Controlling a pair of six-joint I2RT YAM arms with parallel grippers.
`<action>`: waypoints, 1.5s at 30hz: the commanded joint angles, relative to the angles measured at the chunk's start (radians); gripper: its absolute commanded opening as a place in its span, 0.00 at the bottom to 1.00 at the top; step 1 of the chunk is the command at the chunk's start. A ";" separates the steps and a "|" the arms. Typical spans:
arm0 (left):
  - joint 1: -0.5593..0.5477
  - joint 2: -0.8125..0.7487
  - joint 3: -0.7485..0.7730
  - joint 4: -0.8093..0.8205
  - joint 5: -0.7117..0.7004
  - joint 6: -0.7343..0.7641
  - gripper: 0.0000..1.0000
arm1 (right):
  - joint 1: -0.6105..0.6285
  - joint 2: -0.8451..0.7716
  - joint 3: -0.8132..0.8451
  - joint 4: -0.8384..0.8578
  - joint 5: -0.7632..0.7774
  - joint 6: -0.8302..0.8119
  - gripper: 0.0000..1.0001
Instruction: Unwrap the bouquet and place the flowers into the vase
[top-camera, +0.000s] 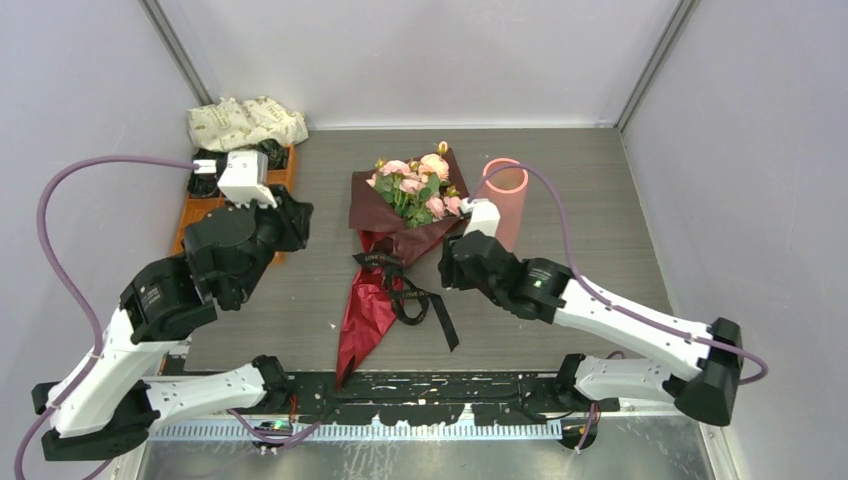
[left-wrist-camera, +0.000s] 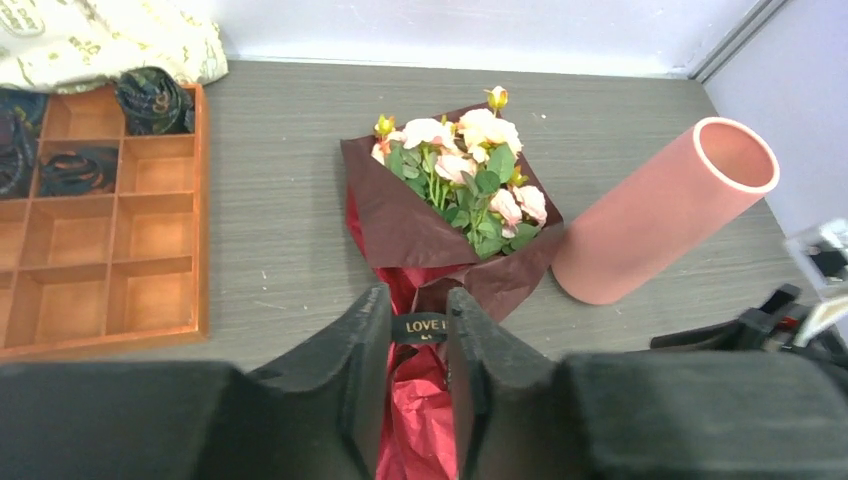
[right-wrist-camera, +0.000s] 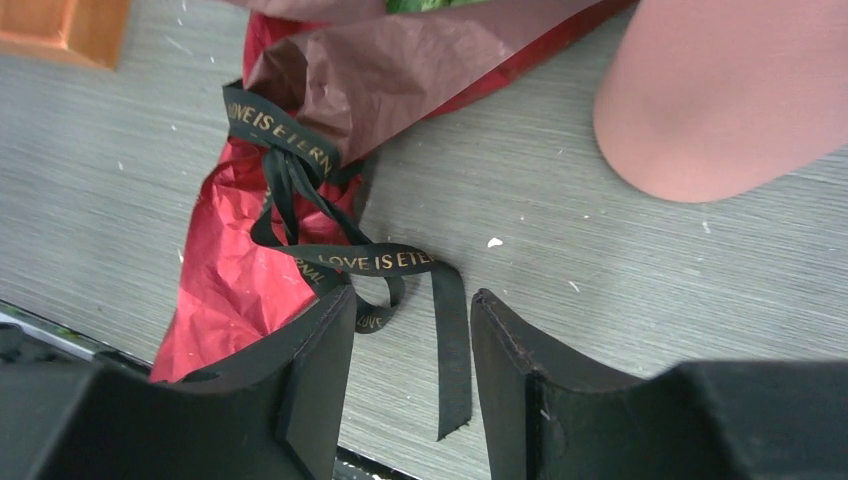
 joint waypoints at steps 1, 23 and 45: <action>0.002 0.031 -0.082 -0.017 0.047 -0.018 0.35 | 0.014 0.063 0.036 0.094 -0.014 0.014 0.52; 0.235 0.327 -0.507 0.451 0.576 -0.176 0.67 | 0.017 -0.152 -0.058 -0.017 0.106 0.065 0.54; 0.312 0.522 -0.422 0.501 0.677 -0.197 0.61 | 0.016 -0.144 -0.066 -0.012 0.137 0.053 0.53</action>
